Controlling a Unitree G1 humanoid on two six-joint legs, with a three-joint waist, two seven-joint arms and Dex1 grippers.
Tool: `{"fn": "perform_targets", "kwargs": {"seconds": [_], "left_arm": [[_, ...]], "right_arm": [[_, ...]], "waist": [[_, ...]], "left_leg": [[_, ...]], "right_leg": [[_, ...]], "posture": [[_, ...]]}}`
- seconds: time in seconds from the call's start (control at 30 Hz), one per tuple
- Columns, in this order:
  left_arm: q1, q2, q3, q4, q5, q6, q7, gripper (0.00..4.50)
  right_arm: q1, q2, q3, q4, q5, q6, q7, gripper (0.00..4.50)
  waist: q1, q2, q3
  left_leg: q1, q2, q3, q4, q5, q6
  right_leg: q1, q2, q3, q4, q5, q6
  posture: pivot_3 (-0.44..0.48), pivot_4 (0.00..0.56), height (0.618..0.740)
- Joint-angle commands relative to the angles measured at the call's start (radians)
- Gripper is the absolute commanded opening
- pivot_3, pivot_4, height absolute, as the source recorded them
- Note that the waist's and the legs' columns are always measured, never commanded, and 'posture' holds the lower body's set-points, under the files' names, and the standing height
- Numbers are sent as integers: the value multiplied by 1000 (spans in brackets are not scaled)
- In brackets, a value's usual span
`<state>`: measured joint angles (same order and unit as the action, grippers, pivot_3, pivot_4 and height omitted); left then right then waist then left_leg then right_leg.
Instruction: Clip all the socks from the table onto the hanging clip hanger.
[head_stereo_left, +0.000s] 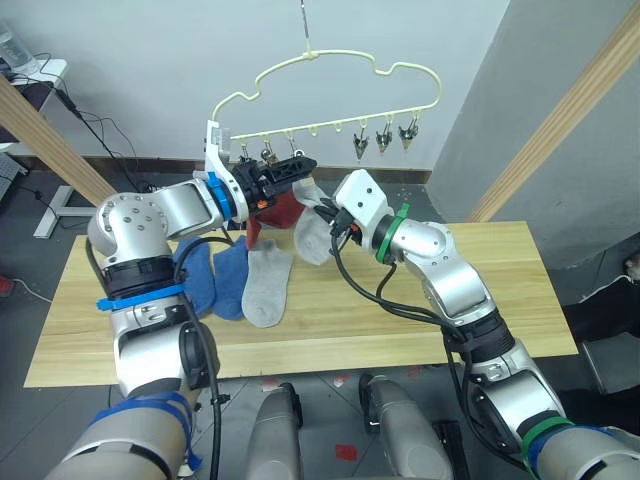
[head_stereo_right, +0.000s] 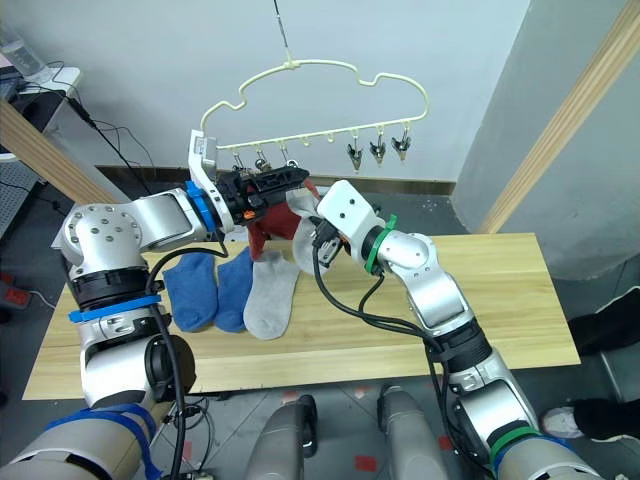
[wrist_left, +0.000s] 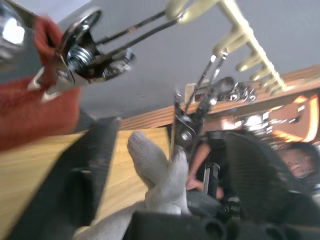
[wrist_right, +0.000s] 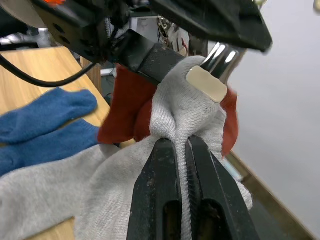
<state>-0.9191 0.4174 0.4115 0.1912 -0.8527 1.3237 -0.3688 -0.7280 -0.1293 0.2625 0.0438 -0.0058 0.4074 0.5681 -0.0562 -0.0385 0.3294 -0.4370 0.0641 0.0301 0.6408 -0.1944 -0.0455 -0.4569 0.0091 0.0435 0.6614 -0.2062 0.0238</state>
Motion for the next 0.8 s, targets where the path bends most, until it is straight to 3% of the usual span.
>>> {"fn": "perform_targets", "kwargs": {"seconds": [0.03, 0.2, 0.4, 0.5, 0.63, 0.7, 0.8], "left_arm": [[56, 69, -81, -149, 10, -22, -66, 4500], [136, 113, -104, -269, 3, -64, -107, 4500], [317, 197, -152, -420, 30, -200, -225, 4500], [359, 170, -121, -446, 62, -288, -189, 4500], [441, 189, -161, -507, 164, -400, -158, 4500], [529, 149, -156, -582, 252, -569, -128, 4500], [599, 160, -176, -640, 219, -624, -232, 4500]], "right_arm": [[-7, 7, -34, -6, 53, 19, 17, 718], [25, -23, -43, -36, 77, 44, 38, 2361], [159, -95, -93, -247, 138, 194, 26, 4472], [179, -89, -120, -310, 136, 238, -30, 4472], [185, -56, -155, -355, 125, 259, -117, 4472], [165, -13, -172, -362, 109, 243, -193, 4472], [150, 60, -217, -369, 140, 273, -264, 4472]], "waist": [[0, 0, 0], [8, 0, 0], [22, 0, 0], [24, 0, 0], [25, 0, 0], [22, 0, 0], [27, 0, 0]], "left_leg": [[0, 0, 0, 0, 0, 0], [0, 0, 0, -1, 0, 0], [0, -1, 1, -6, 0, 0], [-1, -1, 1, -6, 1, -1], [0, 0, 0, -6, 1, -1], [0, 0, 1, -6, 1, -1], [-1, -1, 2, -7, 1, -1]], "right_leg": [[0, 0, 0, 0, 0, 0], [0, -1, 0, -1, 0, 0], [0, -2, 0, -4, 0, 0], [-2, -2, -1, -4, 0, 0], [-1, -1, 0, -4, 0, 0], [-1, -1, 0, -4, 0, 0], [-2, -2, 0, -6, 0, -1]], "posture": [[-17, 310, 740], [0, 302, 740], [12, 293, 740], [14, 290, 740], [18, 283, 740], [18, 281, 740], [28, 273, 740]]}}
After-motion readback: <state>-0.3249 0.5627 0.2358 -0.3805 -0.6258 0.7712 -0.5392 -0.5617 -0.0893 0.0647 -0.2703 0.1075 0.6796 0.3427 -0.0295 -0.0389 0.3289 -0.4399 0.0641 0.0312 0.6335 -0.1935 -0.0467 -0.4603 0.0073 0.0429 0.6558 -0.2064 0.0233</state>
